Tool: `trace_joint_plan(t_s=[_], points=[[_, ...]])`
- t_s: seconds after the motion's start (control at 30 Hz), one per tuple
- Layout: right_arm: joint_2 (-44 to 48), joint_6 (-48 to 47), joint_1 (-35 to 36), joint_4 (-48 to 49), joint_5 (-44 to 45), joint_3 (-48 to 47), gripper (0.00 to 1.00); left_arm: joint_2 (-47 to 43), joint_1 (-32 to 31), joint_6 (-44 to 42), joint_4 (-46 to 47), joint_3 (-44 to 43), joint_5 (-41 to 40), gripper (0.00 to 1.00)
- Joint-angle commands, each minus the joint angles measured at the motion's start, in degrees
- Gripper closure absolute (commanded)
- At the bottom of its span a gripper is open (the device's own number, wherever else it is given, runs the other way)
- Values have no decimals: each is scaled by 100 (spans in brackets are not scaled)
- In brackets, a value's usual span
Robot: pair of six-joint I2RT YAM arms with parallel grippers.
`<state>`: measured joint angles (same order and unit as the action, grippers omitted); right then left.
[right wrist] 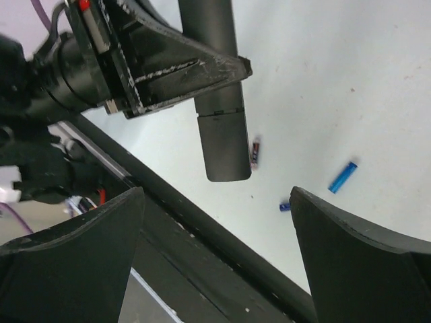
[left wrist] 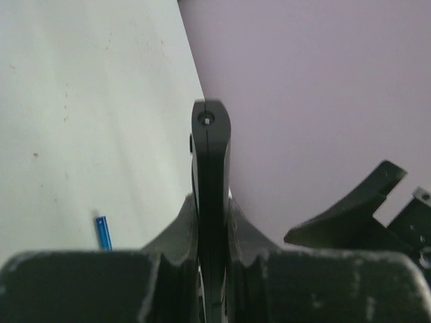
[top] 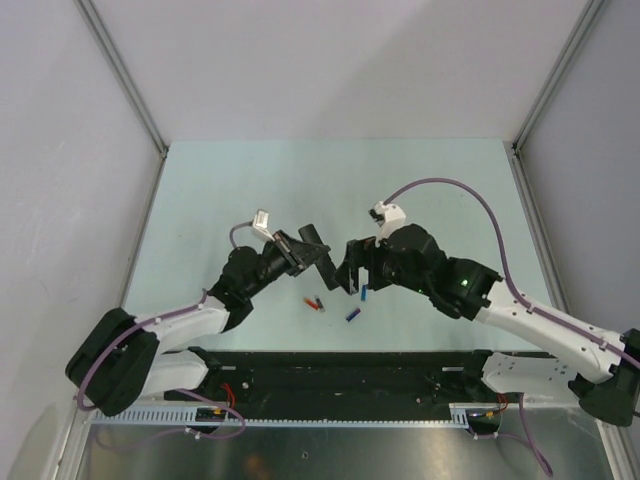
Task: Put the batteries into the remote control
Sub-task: Remove the battery cover from the remote control.
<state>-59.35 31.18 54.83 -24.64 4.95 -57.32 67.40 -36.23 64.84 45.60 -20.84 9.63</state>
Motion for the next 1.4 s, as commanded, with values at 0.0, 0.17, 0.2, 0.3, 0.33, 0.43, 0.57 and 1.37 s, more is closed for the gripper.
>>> trace_joint_plan(t_s=[0.0, 0.17, 0.2, 0.3, 0.33, 0.43, 0.57, 1.37], points=[[-340, -420, 282, -805, 577, -429, 6, 230, 63, 407, 168, -394, 962, 100], [-551, -367, 458, -647, 498, -473, 7, 432, 63, 407, 265, -570, 1331, 100], [-638, -358, 493, -630, 507, -490, 7, 467, 63, 407, 282, -579, 1366, 100], [-805, -305, 555, -630, 586, -570, 10, 485, 63, 442, 335, -579, 1384, 100], [-832, -262, 573, -621, 621, -587, 14, 494, 55, 442, 335, -579, 1384, 100], [-885, -244, 713, -524, 744, -614, 17, 511, 63, 468, 353, -562, 1358, 100], [-1069, -218, 819, -506, 884, -693, 18, 547, 63, 521, 370, -553, 1340, 100], [-1421, -68, 916, -796, 1219, -877, 46, 432, 63, 486, 379, -482, 1252, 100]])
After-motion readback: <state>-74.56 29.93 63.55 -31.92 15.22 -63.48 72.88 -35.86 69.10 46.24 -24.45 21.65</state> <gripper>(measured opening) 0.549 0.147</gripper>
